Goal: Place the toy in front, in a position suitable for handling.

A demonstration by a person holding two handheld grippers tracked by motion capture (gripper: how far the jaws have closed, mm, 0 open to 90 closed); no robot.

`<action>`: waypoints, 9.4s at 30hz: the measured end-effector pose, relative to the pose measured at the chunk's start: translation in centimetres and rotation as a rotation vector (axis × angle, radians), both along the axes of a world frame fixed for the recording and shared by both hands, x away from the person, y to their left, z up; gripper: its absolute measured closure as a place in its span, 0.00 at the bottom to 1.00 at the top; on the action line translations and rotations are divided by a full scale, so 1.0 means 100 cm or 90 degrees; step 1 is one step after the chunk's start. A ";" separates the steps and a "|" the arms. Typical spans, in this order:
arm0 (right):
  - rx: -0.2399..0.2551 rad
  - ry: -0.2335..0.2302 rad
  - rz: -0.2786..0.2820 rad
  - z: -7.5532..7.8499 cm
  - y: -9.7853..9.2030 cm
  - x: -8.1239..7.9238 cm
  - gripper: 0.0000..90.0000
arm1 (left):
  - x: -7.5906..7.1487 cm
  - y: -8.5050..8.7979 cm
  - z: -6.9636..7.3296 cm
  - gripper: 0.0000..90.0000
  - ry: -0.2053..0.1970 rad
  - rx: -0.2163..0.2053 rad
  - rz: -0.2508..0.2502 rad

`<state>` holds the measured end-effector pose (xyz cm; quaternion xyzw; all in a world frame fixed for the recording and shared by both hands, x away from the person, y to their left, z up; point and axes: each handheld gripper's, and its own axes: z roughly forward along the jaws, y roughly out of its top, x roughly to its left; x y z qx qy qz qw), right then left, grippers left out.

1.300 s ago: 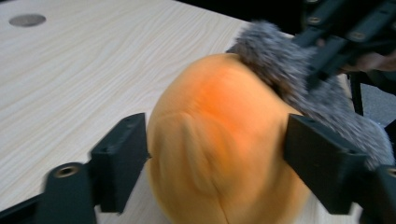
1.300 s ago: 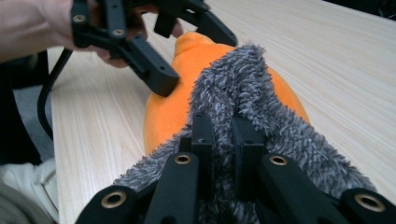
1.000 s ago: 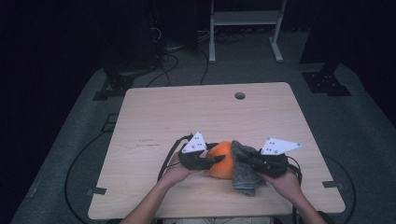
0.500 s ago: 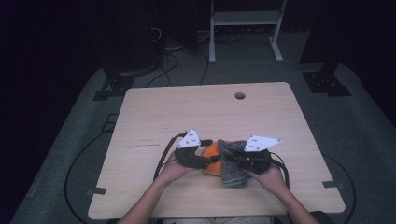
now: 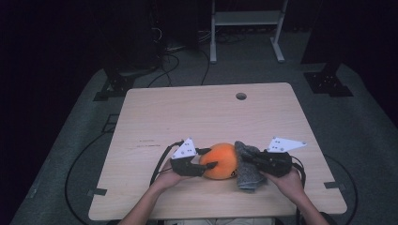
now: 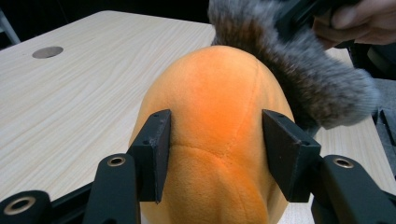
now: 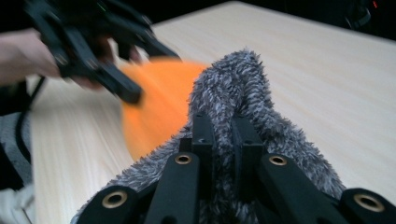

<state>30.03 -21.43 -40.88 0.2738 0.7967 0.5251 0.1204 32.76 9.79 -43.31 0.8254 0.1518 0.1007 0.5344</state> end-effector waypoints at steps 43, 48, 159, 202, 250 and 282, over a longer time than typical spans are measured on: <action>0.062 -0.001 0.018 -0.005 -0.002 -0.003 0.90 | -0.006 -0.001 -0.003 0.50 0.004 0.005 -0.029; 0.000 -0.010 0.038 -0.008 0.015 -0.003 0.90 | -0.008 -0.003 -0.003 0.50 -0.001 0.009 -0.032; -0.102 -0.035 0.131 0.032 0.047 -0.005 0.90 | -0.017 -0.036 0.011 0.45 -0.074 0.062 -0.011; -0.057 0.008 0.097 0.004 0.031 0.001 0.91 | 0.002 -0.016 0.007 0.33 0.079 0.041 -0.007; -0.083 -0.017 0.071 -0.006 0.028 0.004 0.91 | 0.011 -0.008 0.006 0.30 0.098 0.030 0.030; -0.006 0.018 0.071 -0.015 0.012 -0.004 0.90 | 0.011 0.003 0.003 0.34 0.112 0.042 0.002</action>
